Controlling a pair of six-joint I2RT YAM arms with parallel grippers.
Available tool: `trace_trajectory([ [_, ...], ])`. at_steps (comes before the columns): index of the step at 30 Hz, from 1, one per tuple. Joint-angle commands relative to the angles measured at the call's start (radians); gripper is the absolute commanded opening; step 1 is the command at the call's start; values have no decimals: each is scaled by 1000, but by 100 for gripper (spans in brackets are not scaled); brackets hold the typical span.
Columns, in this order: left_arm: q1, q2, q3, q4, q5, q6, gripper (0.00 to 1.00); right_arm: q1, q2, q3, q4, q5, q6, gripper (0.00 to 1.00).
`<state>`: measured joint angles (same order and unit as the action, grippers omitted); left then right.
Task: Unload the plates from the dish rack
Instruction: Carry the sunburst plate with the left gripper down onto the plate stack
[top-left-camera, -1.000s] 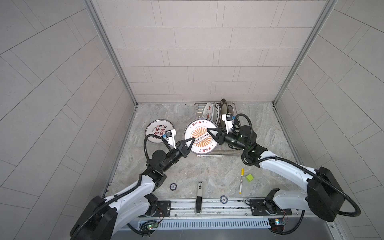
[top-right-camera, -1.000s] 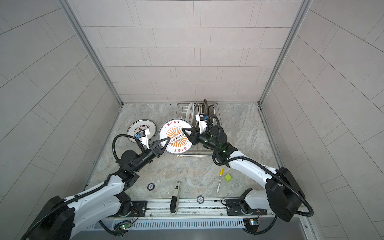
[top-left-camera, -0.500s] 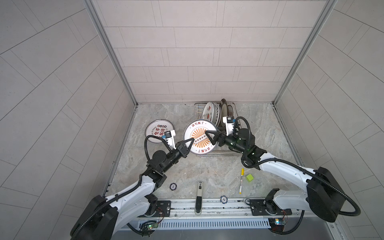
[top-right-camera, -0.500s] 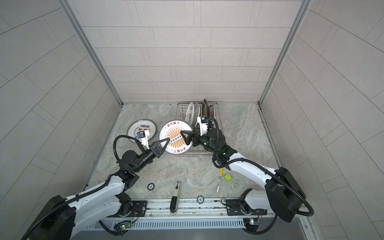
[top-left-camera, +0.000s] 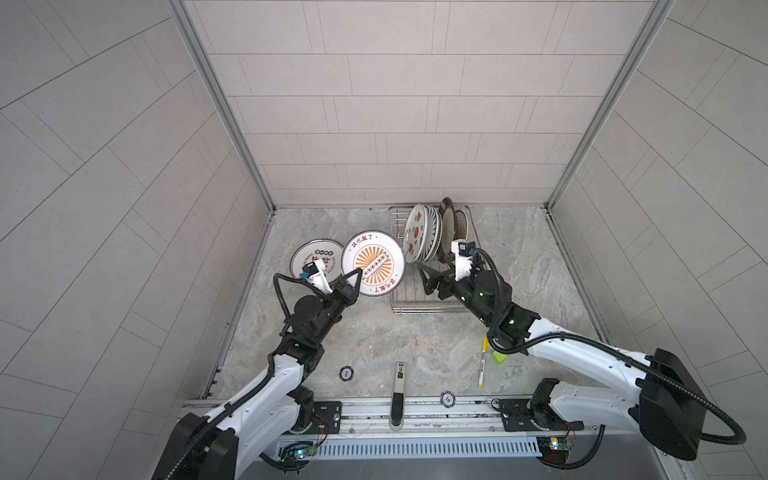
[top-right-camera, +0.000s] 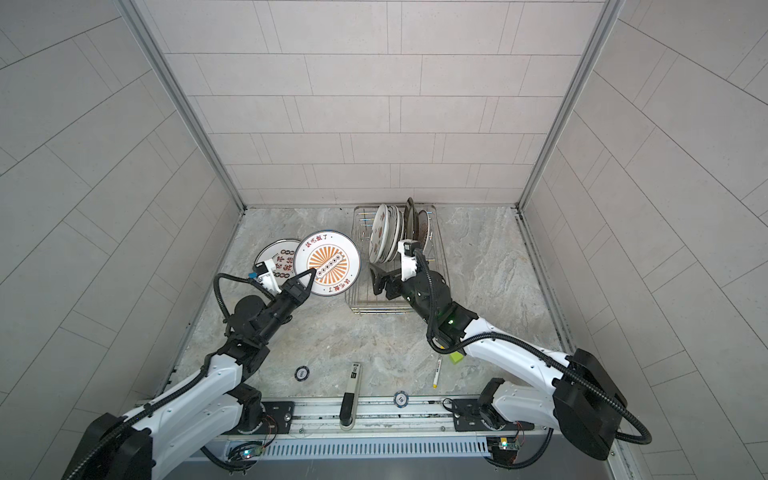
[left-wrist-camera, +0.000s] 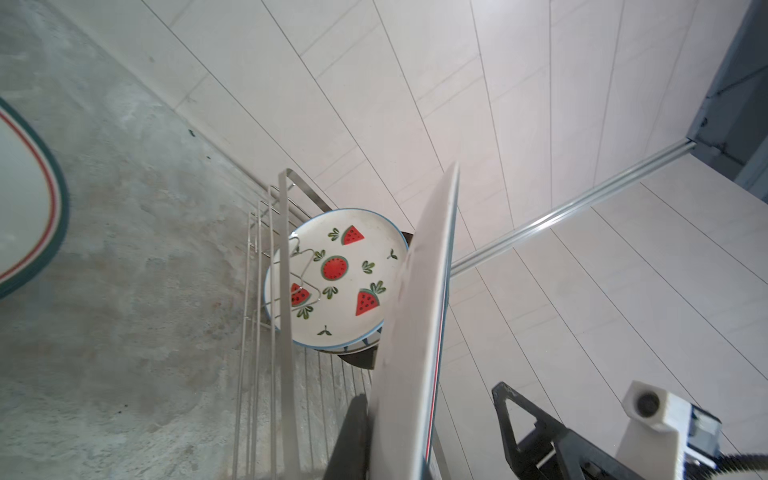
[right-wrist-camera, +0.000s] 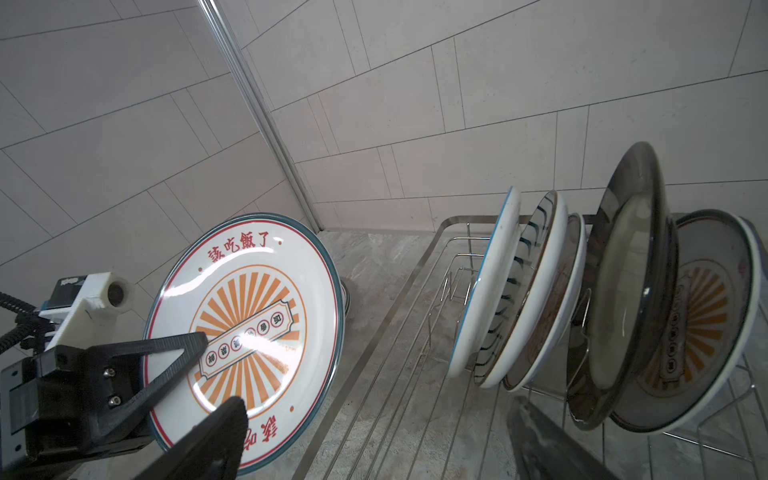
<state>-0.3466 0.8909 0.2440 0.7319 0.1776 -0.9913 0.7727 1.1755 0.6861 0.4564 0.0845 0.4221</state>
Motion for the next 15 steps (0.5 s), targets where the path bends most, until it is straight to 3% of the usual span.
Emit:
trace_trajectory([
  [1, 32, -7, 21, -7, -73, -30, 3, 37, 36, 66, -40, 29, -103, 100],
  [7, 83, 49, 26, -20, -137, -70, 0, 97, 141, 214, -154, 2, -195, 99],
  [15, 174, 106, 25, -44, -156, -170, 0, 124, 283, 340, -194, -48, -208, 99],
])
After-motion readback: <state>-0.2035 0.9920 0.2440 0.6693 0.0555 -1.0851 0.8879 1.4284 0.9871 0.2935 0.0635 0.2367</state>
